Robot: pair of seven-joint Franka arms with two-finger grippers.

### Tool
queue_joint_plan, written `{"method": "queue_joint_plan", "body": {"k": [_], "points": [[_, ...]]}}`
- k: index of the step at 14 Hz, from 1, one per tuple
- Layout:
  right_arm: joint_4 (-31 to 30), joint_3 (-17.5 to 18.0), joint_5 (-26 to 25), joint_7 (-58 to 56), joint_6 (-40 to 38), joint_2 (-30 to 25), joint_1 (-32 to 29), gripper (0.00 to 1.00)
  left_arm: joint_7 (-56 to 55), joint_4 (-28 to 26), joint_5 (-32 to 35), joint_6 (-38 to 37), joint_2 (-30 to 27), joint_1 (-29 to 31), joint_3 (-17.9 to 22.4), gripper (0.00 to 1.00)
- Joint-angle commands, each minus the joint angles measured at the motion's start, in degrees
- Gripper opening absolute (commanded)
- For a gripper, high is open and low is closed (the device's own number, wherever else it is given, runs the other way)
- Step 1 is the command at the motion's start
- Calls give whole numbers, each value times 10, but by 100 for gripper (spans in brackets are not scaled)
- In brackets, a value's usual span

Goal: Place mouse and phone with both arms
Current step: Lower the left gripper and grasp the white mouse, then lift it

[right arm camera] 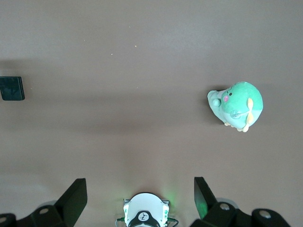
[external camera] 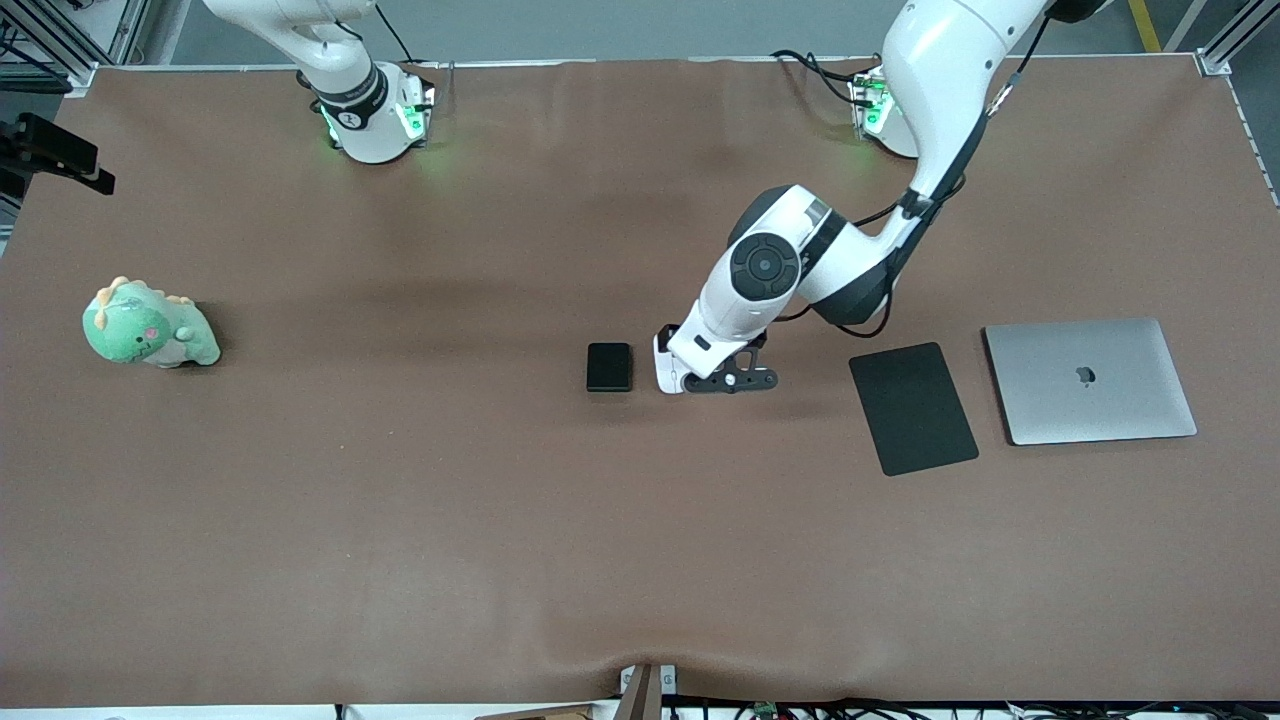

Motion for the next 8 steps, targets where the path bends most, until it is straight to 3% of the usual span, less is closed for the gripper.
{"method": "queue_joint_plan", "body": {"k": [1,3,8], "points": [[-1,5,8,-2,-4,-6,-7,100,-60,13,41,22,32,-31,8,100],[-1,5,8,-2,-4,-6,-7,100,-97,17,86,36,49,-36,6,100],[-1,5,8,-2,-4,-6,-7,100,-131,16,94,81,78,-53,7,100]]}}
